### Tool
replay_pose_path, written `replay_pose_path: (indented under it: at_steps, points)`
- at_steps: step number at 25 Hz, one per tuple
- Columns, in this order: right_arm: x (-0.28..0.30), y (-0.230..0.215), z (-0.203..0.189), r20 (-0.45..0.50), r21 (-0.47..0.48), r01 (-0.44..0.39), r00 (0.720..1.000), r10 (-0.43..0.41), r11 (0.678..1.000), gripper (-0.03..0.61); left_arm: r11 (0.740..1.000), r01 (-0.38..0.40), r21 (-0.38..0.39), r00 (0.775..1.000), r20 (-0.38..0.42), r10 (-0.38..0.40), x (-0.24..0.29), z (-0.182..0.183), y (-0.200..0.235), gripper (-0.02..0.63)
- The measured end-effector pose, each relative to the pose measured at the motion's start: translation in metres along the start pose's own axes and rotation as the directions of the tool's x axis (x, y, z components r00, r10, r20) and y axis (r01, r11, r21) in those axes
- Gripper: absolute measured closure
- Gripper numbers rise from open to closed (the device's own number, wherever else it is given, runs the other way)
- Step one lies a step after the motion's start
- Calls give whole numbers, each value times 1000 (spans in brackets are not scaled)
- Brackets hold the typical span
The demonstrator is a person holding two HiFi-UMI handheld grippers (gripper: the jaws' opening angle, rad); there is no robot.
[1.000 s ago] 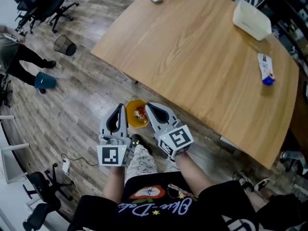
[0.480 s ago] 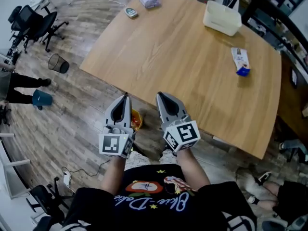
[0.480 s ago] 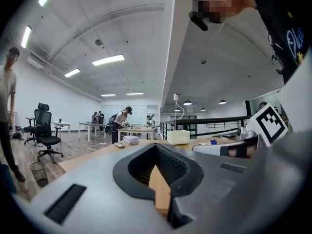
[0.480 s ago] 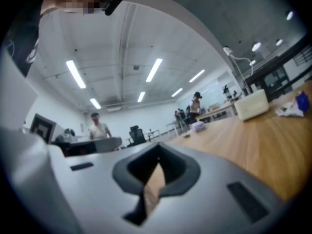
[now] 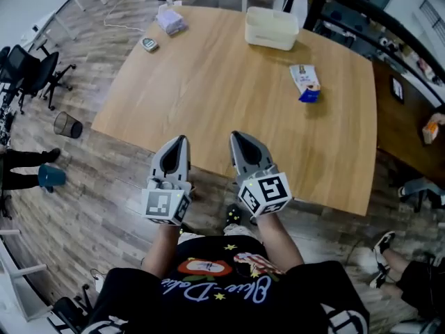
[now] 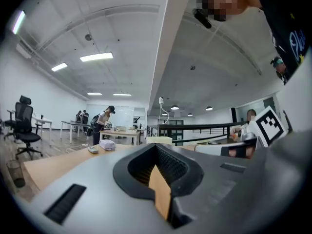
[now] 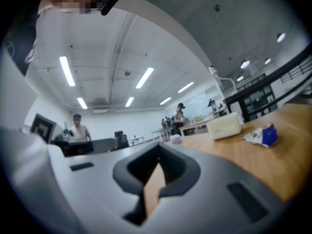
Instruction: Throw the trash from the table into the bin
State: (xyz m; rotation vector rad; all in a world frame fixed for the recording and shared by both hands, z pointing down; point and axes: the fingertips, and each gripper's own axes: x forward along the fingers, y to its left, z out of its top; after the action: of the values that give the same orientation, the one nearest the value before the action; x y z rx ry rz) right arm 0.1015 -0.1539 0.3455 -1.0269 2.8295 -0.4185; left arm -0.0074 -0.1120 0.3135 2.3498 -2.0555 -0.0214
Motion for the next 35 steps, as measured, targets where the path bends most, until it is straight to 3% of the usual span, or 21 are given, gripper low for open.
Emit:
replay_pose_path:
  at_steps: [2, 9, 19, 27, 35]
  points:
    - [-13, -17, 6, 7, -6, 34, 999, -34, 999, 572, 999, 18, -44, 1000, 19, -17, 12, 7, -14, 603]
    - [-48, -67, 31, 46, -24, 142, 989, -141, 990, 573, 995, 94, -18, 995, 28, -93, 37, 12, -52, 603]
    - [-92, -105, 61, 102, -30, 233, 968, -229, 972, 572, 984, 180, 5, 982, 57, -180, 59, 27, -97, 603]
    - [-120, -118, 64, 115, -29, 304, 947, -298, 952, 572, 965, 264, 5, 962, 67, -264, 65, 31, -126, 603]
    - [-129, -127, 66, 105, -27, 324, 942, -320, 946, 572, 952, 305, 5, 950, 76, -304, 75, 35, -140, 603]
